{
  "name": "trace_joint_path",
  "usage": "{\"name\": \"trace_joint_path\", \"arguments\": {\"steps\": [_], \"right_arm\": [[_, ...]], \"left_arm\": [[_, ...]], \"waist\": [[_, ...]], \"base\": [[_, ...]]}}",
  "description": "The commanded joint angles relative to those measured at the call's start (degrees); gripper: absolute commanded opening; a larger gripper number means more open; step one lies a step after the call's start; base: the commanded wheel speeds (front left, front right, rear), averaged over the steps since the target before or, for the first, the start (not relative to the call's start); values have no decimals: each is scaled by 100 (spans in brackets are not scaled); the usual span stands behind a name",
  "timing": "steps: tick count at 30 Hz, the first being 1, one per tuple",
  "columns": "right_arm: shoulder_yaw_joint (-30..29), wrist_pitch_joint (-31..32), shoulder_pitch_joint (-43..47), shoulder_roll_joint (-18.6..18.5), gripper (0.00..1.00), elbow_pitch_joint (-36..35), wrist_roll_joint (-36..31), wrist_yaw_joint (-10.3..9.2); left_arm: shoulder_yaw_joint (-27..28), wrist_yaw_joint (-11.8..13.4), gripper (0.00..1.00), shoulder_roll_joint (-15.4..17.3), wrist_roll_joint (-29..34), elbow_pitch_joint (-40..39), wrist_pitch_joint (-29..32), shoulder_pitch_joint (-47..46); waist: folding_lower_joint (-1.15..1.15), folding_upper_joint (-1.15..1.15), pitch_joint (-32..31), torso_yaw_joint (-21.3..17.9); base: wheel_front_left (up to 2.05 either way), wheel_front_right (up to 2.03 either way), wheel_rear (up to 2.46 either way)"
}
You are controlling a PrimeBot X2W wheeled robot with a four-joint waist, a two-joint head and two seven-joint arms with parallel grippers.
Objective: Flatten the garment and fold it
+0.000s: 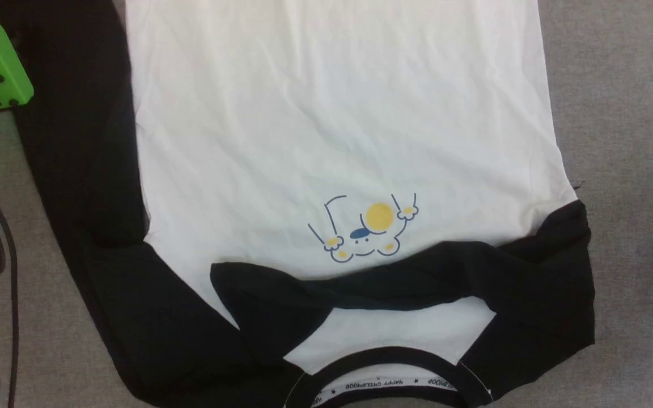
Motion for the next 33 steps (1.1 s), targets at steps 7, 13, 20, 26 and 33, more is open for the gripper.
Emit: {"name": "trace_joint_path", "arguments": {"steps": [7,13,20,26,33], "right_arm": [[53,10,-100,3,100,-70,58,-8],[53,6,-83,3,100,-82,46,-8],[74,1,-43,3,100,6,18,-8],[54,-26,29,3,100,183,-22,-8],[15,-9,212,3,100,378,-42,-8]], "left_arm": [[-44,134,100,87,82,73,36,-13],[68,272,0,-6,-18,146,-167,177],[1164,617,0,-552,-851,150,-1523,201],[1993,237,0,-689,-1520,366,-2516,500],[2484,-199,0,-579,-1816,363,-3042,1187]], "waist": [[-1,0,299,-63],[-1,0,336,-18],[-1,0,89,154],[-1,0,-451,359],[-1,0,-1236,597]], "base": [[0,0,0],[0,0,0],[0,0,0],[0,0,0],[0,0,0]]}}
